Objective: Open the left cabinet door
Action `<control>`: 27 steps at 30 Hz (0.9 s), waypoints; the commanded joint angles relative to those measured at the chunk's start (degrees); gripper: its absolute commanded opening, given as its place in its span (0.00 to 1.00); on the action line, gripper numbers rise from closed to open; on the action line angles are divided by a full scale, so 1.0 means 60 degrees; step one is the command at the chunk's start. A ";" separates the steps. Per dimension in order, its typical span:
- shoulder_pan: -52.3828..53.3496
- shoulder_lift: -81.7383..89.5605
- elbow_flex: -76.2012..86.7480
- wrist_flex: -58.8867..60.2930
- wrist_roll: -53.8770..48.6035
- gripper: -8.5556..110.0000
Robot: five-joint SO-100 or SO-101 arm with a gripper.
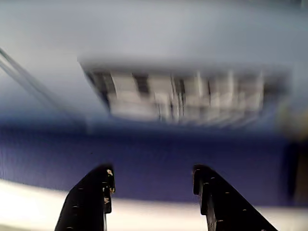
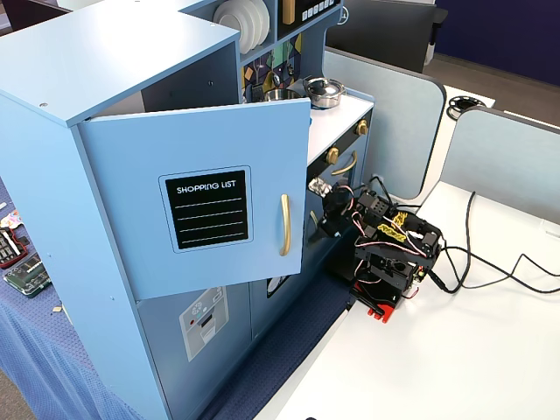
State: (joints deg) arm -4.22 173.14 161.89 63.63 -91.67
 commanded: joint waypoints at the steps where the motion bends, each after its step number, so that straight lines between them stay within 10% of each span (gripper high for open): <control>1: 0.0132 0.0747 0.0732 0.1128 0.1084 0.16; 27: 0.0161 0.1494 0.1626 0.3794 0.2476 0.07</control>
State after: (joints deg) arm -3.78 182.64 171.56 76.38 -78.66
